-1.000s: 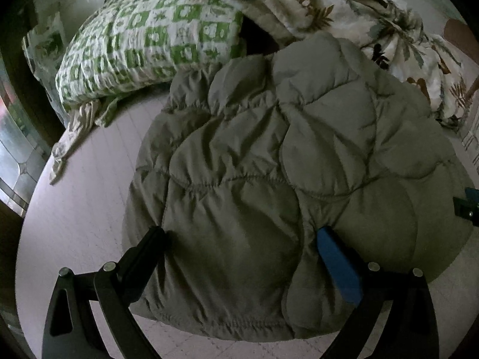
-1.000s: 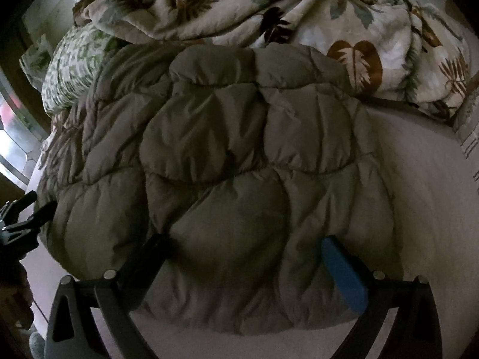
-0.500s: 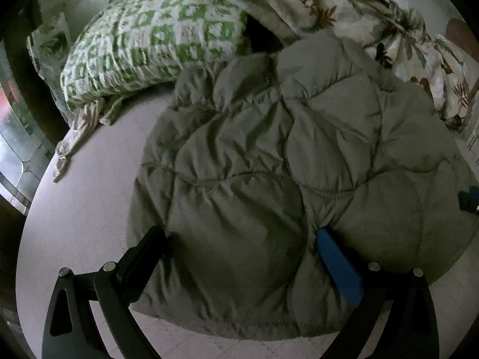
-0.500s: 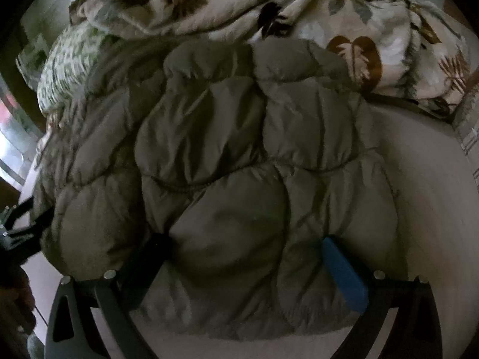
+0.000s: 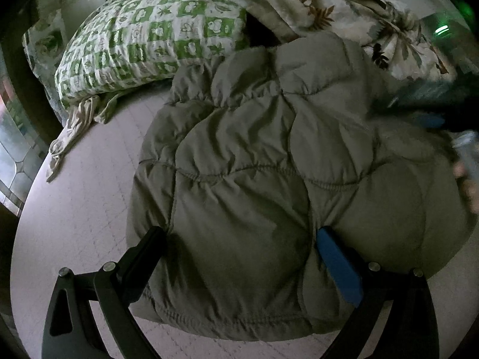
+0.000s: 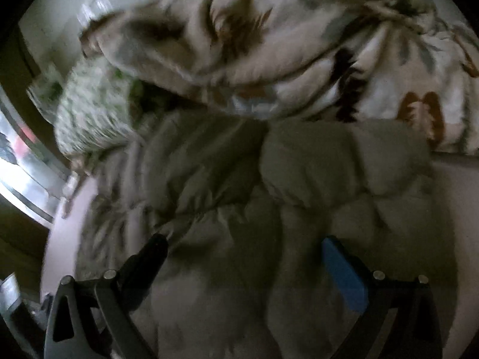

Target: Fold large clothes

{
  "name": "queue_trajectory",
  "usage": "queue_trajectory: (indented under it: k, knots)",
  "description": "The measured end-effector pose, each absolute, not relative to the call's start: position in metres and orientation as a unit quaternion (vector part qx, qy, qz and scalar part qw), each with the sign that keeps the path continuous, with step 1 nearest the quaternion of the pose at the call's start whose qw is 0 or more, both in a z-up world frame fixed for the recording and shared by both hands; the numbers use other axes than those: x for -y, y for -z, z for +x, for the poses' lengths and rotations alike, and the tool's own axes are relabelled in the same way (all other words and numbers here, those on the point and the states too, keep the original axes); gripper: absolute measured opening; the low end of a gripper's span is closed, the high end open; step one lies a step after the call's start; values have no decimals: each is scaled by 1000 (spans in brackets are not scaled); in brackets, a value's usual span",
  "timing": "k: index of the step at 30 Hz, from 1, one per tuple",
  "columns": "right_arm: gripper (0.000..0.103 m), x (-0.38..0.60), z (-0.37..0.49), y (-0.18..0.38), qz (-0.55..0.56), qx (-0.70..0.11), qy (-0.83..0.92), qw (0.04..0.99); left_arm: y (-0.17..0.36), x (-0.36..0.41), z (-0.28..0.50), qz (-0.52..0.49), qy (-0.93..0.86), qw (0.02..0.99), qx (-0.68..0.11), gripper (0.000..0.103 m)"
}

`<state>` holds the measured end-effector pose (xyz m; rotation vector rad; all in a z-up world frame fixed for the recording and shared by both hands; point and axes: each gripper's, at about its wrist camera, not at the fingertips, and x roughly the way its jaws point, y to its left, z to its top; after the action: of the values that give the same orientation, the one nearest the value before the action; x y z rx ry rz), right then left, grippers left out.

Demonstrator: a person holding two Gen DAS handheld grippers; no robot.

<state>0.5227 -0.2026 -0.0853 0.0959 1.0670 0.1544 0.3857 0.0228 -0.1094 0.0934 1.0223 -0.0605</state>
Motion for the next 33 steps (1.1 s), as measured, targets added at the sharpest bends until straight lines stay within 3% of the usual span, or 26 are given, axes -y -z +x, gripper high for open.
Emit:
queue_trajectory:
  k: [4,10,14,19,33]
  knots:
    - [103,189,542,109,3,-534,-57,844,111,-24,385,36,31,868,-495,101]
    - [103,201,525,77,28,-513,-81,854,92,-39,387,-2,37,869,-493,101]
    - [103,242,496,57,82,-496,-97,859,72,-61,396,-26,26,867,-497,101]
    - [103,302,468,46,59,-495,-76,864,63,-91,411,-64,23,852,-519,101]
    - [103,428,445,64,136,-536,-33,832,69,-86,421,-23,41,836,-546,101]
